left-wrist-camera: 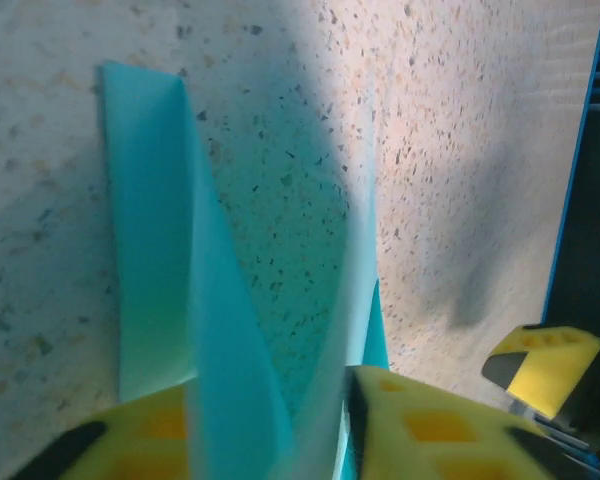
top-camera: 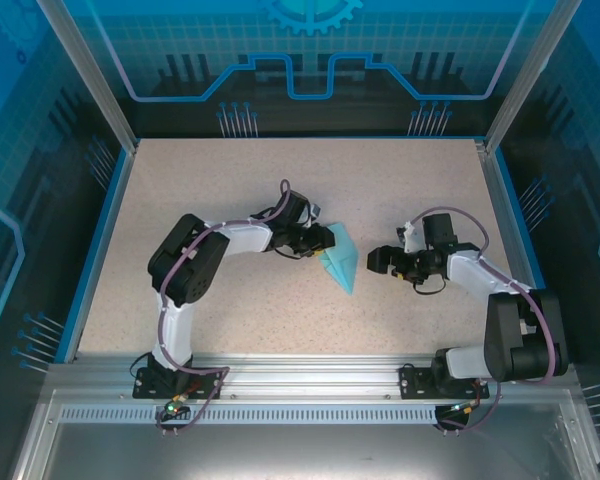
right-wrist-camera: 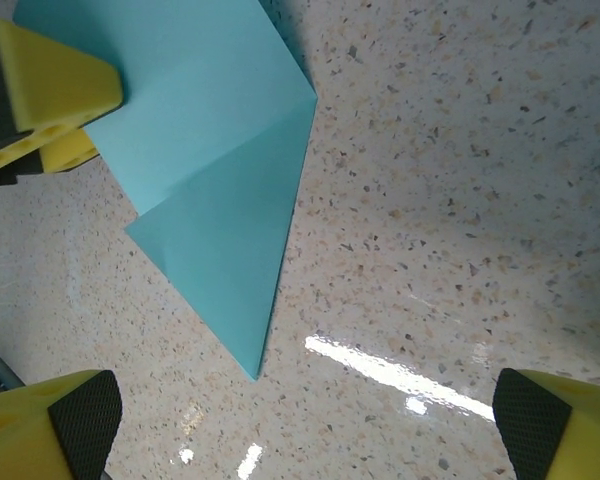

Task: Fold a paper plane with a square sheet of paper (fold left side to right side)
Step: Pick up the paper from the center of the table, then place the paper at the center of the table.

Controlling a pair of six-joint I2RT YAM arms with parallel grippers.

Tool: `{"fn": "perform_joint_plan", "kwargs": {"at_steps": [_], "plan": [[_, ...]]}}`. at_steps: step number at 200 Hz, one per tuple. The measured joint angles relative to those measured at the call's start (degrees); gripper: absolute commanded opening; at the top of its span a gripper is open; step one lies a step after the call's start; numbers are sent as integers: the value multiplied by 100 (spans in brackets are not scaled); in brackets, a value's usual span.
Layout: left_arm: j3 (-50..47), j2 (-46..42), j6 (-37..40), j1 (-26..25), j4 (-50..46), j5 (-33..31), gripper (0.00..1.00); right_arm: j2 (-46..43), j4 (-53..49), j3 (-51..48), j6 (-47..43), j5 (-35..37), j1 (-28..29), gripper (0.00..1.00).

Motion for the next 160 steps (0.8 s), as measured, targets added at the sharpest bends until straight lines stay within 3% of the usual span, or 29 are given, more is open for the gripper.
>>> {"fn": "perform_joint_plan", "kwargs": {"at_steps": [43,103,160], "plan": [[-37,-20,240,31,96,96,0,-146,234,-68,-44,-472,-190,99],[-826,-590,1003,389,472,905,0,-186,1043,-68,-131,-1582,-341,96],[-1102,-1010,1821,481,535,1926,0,859,1480,352,-411,-2542,-83,85]]}}
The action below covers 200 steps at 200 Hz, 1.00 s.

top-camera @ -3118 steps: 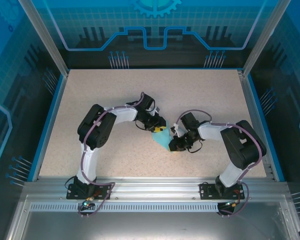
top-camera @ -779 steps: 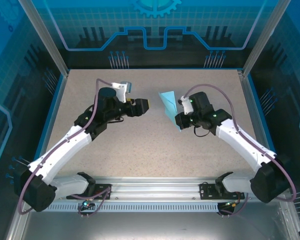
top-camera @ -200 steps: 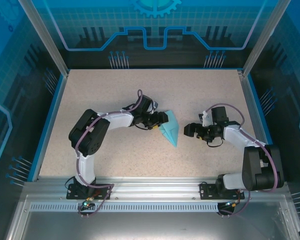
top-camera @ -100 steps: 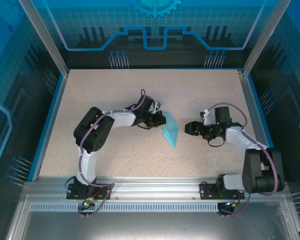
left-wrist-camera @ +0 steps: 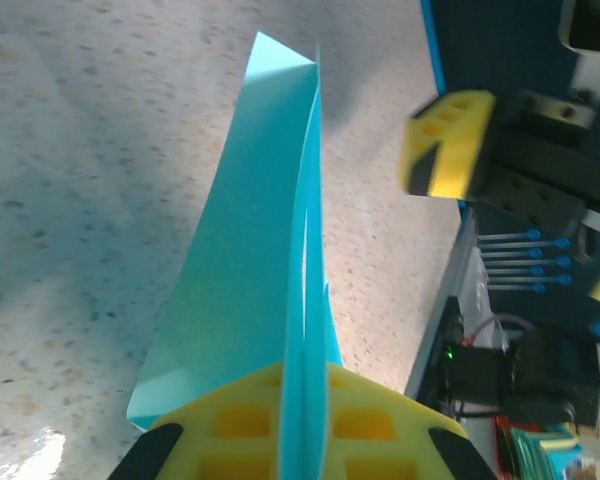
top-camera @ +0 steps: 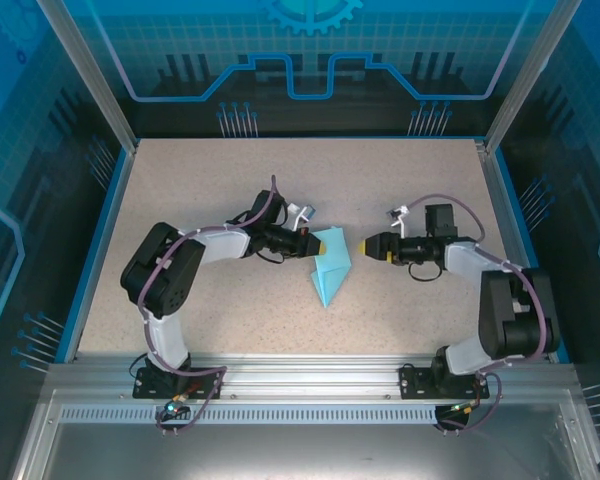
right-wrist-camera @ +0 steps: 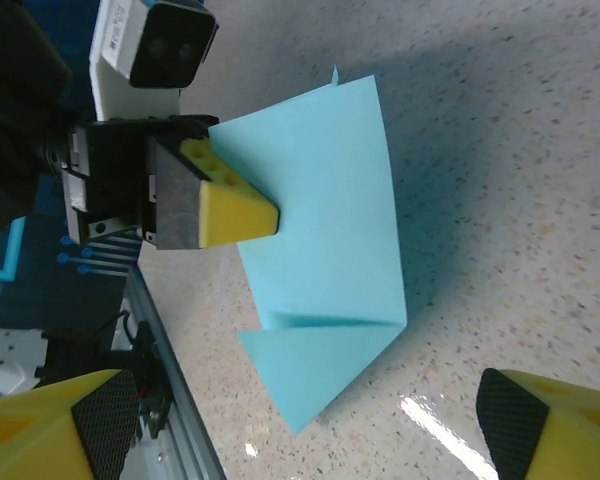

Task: Fold a paper plane with a square sheet of paper (fold left side to right side)
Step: Place the paper at the center of the table.

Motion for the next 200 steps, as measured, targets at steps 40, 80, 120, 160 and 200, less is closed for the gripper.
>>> {"fn": "perform_joint_plan", "kwargs": {"at_steps": [40,80,120,160,200], "plan": [[-4,-50,271,0,-7,382,0,756,22,590,-192,-289,413,80],[-44,-55,295,4,2,555,0,1285,149,741,-203,-417,640,62],[-44,-55,308,9,-4,568,1,1436,319,745,-101,-452,769,32],[-42,-55,439,26,-118,494,38,1434,455,737,9,-428,769,10],[-31,-205,669,105,-636,-66,65,1416,490,634,149,-299,769,6]]}}
